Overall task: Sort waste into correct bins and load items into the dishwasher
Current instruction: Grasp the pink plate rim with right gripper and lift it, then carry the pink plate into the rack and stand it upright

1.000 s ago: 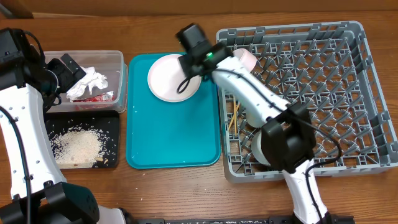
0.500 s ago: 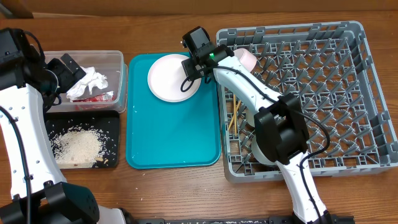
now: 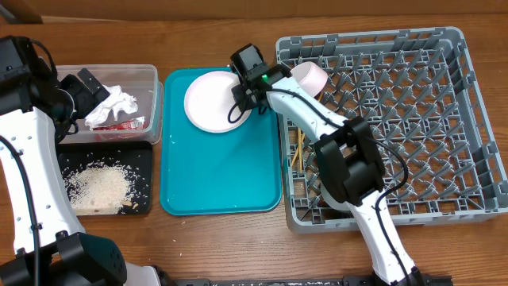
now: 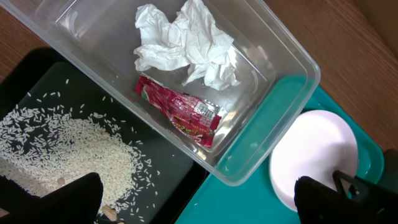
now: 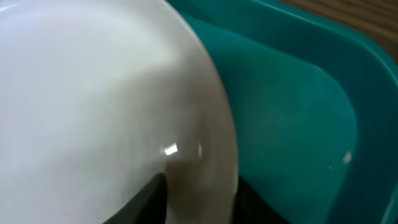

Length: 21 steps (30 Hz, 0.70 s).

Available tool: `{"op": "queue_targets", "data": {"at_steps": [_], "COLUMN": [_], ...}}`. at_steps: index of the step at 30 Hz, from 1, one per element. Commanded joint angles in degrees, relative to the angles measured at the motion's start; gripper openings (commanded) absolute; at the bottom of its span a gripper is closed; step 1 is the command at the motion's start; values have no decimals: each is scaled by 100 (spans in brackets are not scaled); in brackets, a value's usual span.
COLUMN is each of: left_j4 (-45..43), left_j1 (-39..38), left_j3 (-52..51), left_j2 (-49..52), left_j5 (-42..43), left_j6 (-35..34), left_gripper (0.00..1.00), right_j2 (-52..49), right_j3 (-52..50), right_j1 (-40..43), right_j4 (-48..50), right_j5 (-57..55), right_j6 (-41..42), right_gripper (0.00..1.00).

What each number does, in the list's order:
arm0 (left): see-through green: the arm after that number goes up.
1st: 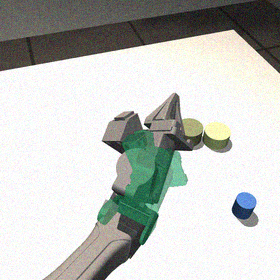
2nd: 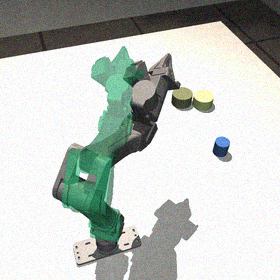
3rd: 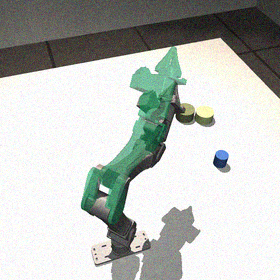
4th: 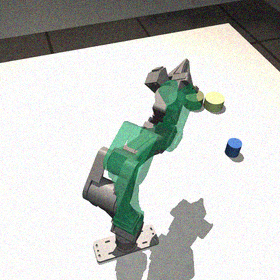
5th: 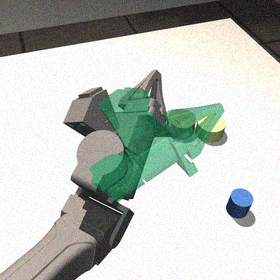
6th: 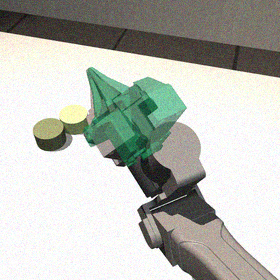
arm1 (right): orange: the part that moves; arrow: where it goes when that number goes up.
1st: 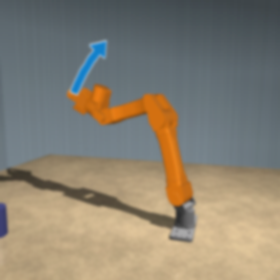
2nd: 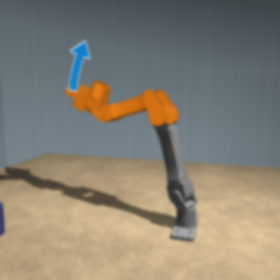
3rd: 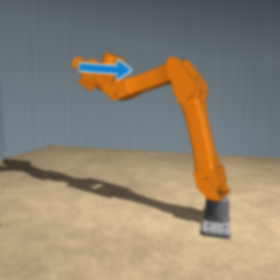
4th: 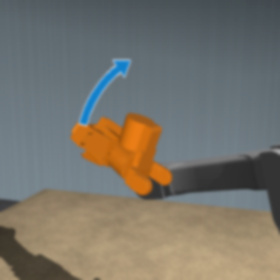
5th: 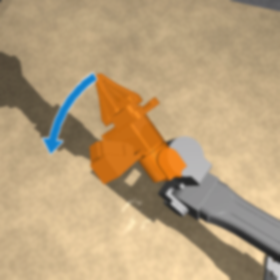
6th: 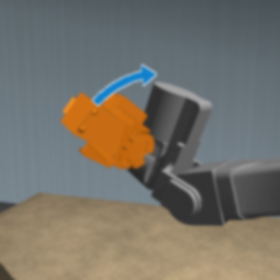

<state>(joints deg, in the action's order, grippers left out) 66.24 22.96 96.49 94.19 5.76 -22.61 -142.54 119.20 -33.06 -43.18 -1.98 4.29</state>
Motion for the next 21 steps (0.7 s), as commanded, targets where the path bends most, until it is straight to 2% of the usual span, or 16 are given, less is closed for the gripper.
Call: {"op": "queue_targets", "data": {"at_steps": [1, 3, 10, 12, 21], "left_j4": [-7, -7, -7, -7, -7], "left_j1": [-11, -11, -11, -11, -11], "left_j3": [74, 74, 74, 74, 74], "left_j2": [20, 20, 20, 20, 20], "left_j5": [20, 20, 20, 20, 20], "left_j6": [-120, -122, -120, -120, -120], "left_gripper": [100, 100, 100, 100, 100], "right_j2": [26, 149, 1082, 1694, 3600], "right_j3": [98, 177, 890, 1187, 1248], "right_j1": [-203, -264, -293, -293, -157], "right_j4": [-98, -181, -1180, -1912, -3569], "right_j5": [83, 81, -31, -525, -3915], "right_j6": [-20, -22, -24, -22, 273], "right_gripper": [13, 4, 4, 4, 4]}}
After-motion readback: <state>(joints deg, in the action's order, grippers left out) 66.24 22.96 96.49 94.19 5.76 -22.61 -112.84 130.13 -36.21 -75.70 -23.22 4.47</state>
